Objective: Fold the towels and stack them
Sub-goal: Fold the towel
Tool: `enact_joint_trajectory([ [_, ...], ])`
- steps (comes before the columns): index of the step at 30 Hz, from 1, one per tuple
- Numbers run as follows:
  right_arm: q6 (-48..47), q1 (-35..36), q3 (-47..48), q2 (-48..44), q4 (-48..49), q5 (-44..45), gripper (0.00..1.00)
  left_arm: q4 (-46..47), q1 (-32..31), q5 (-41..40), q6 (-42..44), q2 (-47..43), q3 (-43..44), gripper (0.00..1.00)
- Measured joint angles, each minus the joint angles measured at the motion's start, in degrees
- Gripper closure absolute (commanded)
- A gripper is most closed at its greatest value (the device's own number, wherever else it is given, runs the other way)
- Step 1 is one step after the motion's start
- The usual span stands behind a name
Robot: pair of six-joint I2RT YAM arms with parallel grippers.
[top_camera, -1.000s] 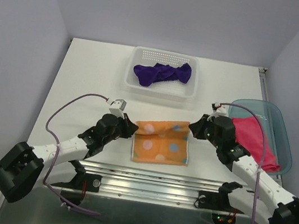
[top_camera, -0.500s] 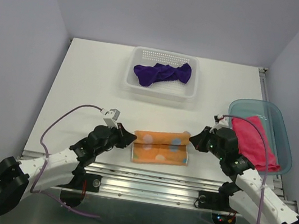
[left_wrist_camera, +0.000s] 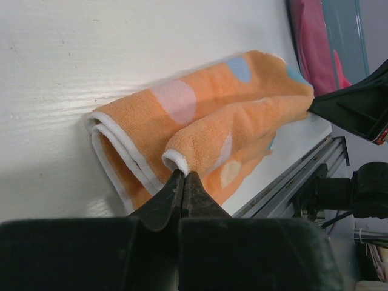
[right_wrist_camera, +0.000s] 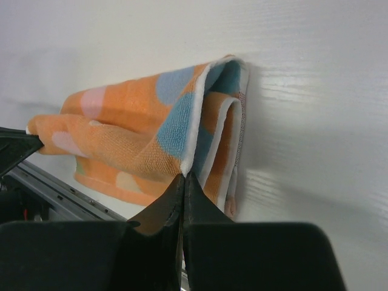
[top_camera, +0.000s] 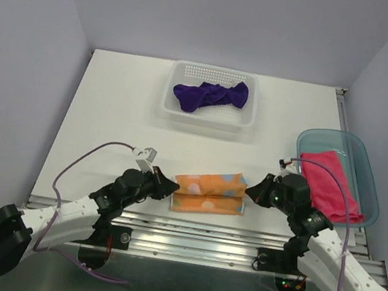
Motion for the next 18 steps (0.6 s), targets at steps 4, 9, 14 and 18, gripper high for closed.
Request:
enact_joint_trajectory([
  [4,1.29,0.0,-1.25,-1.79,-2.03,-0.9,0.99,-2.08,-0.31,-0.39,-1.79,-1.88,-0.24,1.0],
  [9,2.67,0.0,-2.54,-3.08,-2.78,-2.54,0.99,-5.77,-0.46,-1.44,-4.09,-5.57,-0.28,1.0],
  [14,3.54,0.0,-3.34,-3.28,-3.39,-4.79,0.99,-8.26,-0.7,-1.51,-5.22,-10.25,-0.31,1.0],
  [18,3.76,0.0,-3.34,-3.32,-3.87,-5.4,0.99,-9.49,-0.83,-1.33,-6.32,-11.76,-0.33,1.0],
])
